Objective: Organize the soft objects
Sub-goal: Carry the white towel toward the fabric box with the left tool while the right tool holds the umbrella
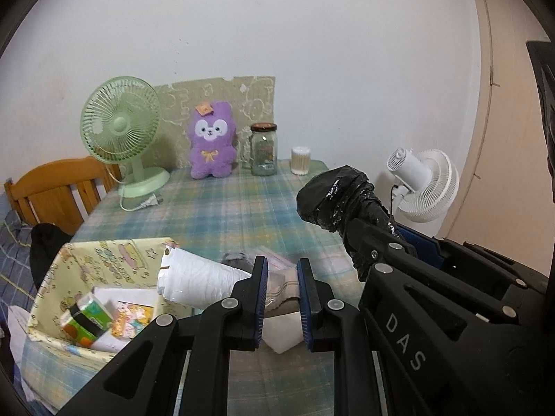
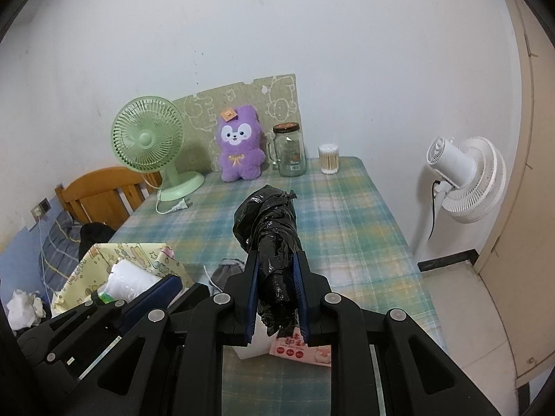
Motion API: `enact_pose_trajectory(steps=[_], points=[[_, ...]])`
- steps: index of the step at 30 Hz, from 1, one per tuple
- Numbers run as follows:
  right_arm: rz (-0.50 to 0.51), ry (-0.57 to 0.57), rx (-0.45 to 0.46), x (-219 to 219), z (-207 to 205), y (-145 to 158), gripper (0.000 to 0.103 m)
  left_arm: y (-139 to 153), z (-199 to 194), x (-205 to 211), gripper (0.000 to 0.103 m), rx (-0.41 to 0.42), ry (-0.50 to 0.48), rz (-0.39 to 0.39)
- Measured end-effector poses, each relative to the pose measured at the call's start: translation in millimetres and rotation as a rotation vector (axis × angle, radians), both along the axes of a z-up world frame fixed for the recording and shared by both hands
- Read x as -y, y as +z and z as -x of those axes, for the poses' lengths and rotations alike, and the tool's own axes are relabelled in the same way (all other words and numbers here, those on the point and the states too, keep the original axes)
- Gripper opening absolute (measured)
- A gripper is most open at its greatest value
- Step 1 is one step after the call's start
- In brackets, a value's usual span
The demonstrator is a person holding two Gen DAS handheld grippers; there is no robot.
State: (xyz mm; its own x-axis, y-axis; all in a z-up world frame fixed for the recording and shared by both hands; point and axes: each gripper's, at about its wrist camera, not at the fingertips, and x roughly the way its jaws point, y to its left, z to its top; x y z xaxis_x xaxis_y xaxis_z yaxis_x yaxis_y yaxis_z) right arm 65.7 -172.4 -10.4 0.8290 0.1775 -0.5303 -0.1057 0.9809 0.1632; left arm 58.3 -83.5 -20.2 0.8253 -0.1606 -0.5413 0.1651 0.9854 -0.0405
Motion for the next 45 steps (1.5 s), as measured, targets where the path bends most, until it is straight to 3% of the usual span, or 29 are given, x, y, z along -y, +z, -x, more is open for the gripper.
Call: enact_pose_trajectory(steps=[13, 24, 45], points=[[0.026, 0.000, 0.025, -39, 15, 18, 0.022, 14, 15, -40, 0.015, 0.029, 0.018, 0.017], [0.027, 0.066, 0.027, -90, 18, 22, 0.022, 19, 29, -88, 0.015, 0.049, 0.074, 0.004], [0.044, 0.137, -0.033, -160, -2, -3, 0.022, -6, 13, -153, 0.015, -0.008, 0.131, 0.015]])
